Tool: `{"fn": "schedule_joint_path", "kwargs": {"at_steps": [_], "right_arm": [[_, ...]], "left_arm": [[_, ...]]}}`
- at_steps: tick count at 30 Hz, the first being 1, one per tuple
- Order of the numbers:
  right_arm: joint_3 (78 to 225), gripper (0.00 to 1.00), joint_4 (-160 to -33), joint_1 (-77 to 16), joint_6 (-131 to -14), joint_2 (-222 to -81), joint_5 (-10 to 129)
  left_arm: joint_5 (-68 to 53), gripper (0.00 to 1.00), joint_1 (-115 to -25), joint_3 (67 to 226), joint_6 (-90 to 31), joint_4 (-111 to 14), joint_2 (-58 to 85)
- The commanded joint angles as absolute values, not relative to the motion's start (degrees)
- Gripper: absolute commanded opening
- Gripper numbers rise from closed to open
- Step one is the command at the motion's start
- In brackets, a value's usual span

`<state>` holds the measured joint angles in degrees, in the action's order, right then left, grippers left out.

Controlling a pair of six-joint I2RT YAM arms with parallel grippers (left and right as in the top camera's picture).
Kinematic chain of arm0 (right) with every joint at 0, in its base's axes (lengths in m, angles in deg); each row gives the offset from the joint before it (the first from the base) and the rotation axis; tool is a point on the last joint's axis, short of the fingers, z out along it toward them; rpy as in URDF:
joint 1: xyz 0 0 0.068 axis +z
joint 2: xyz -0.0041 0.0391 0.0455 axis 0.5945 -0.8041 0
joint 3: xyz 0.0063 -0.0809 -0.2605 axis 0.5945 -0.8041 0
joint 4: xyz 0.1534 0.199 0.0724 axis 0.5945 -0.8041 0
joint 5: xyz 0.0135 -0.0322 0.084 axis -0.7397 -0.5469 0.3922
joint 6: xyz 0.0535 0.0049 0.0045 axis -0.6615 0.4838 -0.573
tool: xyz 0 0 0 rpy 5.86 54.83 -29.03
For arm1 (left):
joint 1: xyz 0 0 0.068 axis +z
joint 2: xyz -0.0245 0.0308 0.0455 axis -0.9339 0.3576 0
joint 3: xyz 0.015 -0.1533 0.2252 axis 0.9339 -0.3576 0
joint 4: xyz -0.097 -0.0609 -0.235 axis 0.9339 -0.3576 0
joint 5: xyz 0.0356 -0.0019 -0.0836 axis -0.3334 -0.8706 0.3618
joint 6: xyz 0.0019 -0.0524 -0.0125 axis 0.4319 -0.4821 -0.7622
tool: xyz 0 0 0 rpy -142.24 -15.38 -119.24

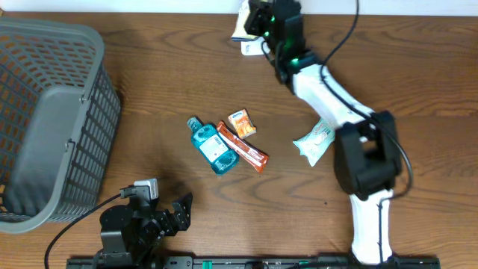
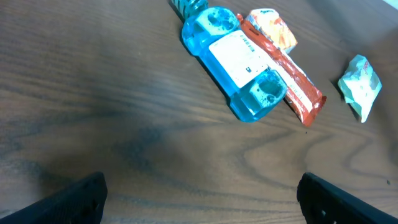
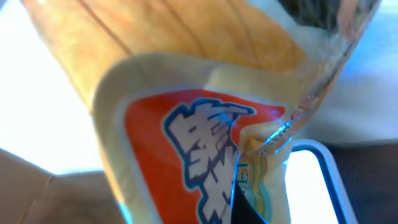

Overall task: Scan the item barcode
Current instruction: 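Hold the yellow bag up against the white scanner with the right gripper, then carry the yellow bag to the table's right edge and release it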

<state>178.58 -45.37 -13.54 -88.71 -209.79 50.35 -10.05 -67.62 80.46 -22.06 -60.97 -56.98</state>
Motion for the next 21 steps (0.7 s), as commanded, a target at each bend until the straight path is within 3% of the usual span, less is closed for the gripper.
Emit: {"fn": "schedule_joint_path", "kwargs": {"at_steps": [1, 12, 18, 21], "right_arm": [[179.39, 0.01, -36.71, -13.89, -85.90, -214.12, 47.00], [188.09, 0.01, -31.60, -13.76, -85.28, -225.03, 47.09], [191.22, 0.01, -34.09, -13.78, -80.47, -224.81, 47.18], [192.03, 0.01, -39.71, -13.91, -72.67, -222.19, 46.72]], "left_arm": [[-10.38, 0.98, -67.51, 80.81, -22.57, -61.80, -57.20], [-10.38, 0.98, -67.51, 80.81, -22.57, -61.80, -57.20], [-10.38, 0.98, -67.51, 80.81, -22.57, -61.80, -57.20], [-10.38, 0.98, -67.51, 80.81, -22.57, -61.80, -57.20]]}}
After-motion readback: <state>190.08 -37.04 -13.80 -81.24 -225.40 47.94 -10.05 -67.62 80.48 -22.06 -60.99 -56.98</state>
